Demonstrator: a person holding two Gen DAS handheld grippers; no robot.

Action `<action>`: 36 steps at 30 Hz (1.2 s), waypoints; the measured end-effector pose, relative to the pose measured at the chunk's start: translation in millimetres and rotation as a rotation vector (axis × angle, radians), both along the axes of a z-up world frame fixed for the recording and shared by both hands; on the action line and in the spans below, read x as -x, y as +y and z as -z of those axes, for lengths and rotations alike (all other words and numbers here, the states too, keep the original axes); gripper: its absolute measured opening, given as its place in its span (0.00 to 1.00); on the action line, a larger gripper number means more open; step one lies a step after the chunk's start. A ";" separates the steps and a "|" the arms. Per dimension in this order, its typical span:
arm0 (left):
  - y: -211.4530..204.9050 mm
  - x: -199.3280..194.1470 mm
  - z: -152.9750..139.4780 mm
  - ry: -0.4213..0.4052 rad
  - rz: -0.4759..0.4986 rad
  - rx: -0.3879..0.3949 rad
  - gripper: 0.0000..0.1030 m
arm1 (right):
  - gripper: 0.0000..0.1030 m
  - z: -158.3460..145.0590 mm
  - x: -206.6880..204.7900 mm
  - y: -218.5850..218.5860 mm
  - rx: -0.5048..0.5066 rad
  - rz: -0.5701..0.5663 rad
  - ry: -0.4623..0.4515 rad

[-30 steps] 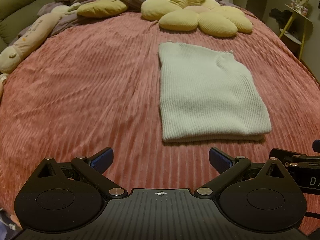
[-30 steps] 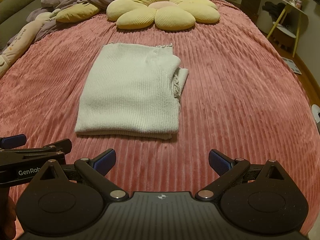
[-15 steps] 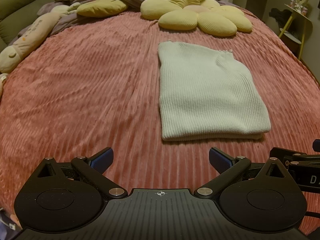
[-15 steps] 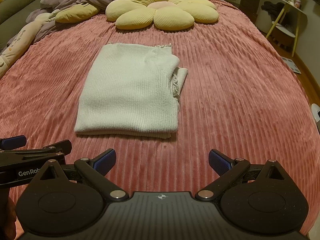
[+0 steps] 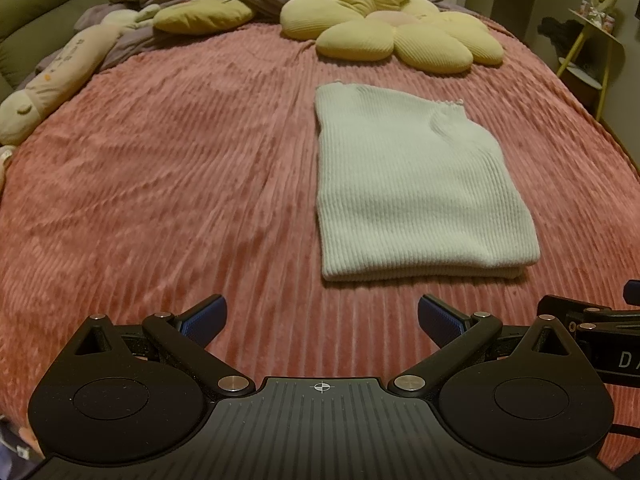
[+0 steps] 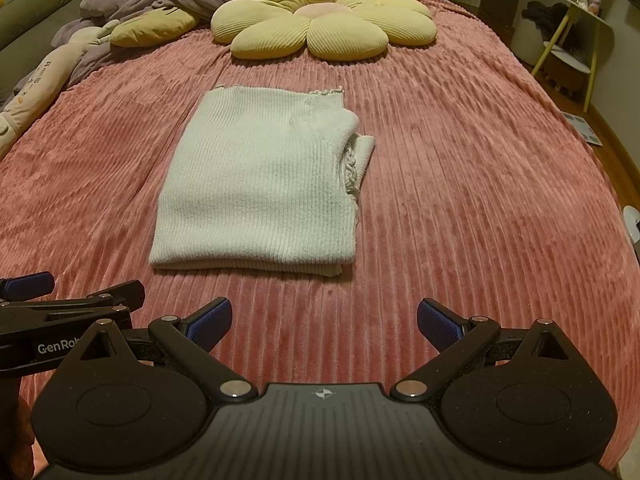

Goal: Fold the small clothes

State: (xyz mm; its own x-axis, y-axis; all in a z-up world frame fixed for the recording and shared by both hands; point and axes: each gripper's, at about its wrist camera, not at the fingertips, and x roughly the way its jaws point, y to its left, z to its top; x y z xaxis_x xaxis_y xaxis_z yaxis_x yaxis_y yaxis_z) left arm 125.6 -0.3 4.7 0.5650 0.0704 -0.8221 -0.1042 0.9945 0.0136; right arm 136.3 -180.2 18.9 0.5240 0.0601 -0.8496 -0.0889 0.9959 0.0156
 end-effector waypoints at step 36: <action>-7.0 0.4 -5.4 0.001 0.005 0.005 1.00 | 0.96 -3.2 3.5 -2.1 -0.011 0.015 -0.004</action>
State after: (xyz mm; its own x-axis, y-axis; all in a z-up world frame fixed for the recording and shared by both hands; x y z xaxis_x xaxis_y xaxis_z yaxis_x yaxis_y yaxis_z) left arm 125.2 -7.3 10.2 0.5643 0.0632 -0.8232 -0.0993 0.9950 0.0083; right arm 132.8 -182.3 22.2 0.5282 0.0616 -0.8469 -0.0738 0.9969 0.0265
